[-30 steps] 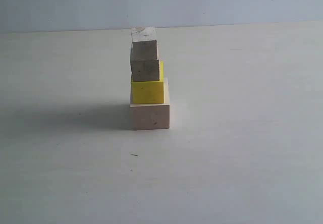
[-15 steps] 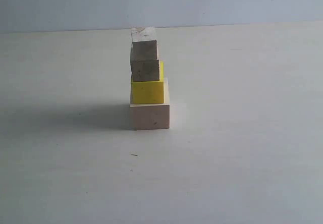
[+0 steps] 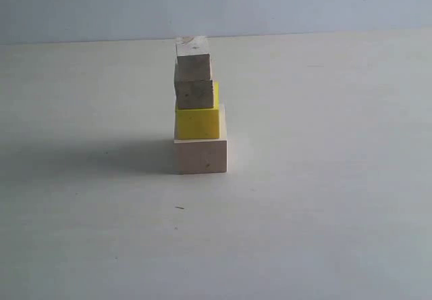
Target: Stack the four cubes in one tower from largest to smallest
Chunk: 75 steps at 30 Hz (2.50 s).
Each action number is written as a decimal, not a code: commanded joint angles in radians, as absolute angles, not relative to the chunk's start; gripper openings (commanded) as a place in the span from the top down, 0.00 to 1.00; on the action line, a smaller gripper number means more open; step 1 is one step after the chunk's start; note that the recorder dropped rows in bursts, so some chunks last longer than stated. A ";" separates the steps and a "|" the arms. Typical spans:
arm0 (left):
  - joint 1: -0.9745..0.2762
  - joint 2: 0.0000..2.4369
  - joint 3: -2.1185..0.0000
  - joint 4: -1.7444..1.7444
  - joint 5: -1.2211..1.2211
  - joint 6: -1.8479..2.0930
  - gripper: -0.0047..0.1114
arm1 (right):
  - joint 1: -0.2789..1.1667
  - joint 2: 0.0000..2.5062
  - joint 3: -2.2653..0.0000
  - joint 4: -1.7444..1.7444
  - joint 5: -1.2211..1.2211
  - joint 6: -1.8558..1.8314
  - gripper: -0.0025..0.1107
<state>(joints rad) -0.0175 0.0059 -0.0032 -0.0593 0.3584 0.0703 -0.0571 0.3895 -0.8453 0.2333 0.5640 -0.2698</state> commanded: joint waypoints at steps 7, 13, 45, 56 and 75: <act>-0.020 0.000 0.000 -0.058 0.353 0.071 0.96 | -0.065 0.397 -0.624 0.202 0.484 -0.205 0.98; -0.020 0.000 0.000 -0.058 0.353 0.071 0.96 | -0.065 0.209 -0.338 0.202 0.315 -0.118 0.98; -0.020 0.000 0.000 -0.058 0.353 0.071 0.96 | 0.047 0.000 0.000 -0.056 0.339 0.098 0.98; -0.020 0.000 0.000 -0.058 0.353 0.071 0.96 | 0.034 0.000 0.000 -0.037 0.343 0.119 0.98; -0.020 0.000 0.000 -0.058 0.353 0.071 0.96 | 0.024 0.000 0.000 -0.101 0.340 0.131 0.98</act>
<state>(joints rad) -0.0175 0.0059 -0.0032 -0.0593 0.3584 0.0703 0.0287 0.0068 -0.0044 -0.0532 0.3504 0.1310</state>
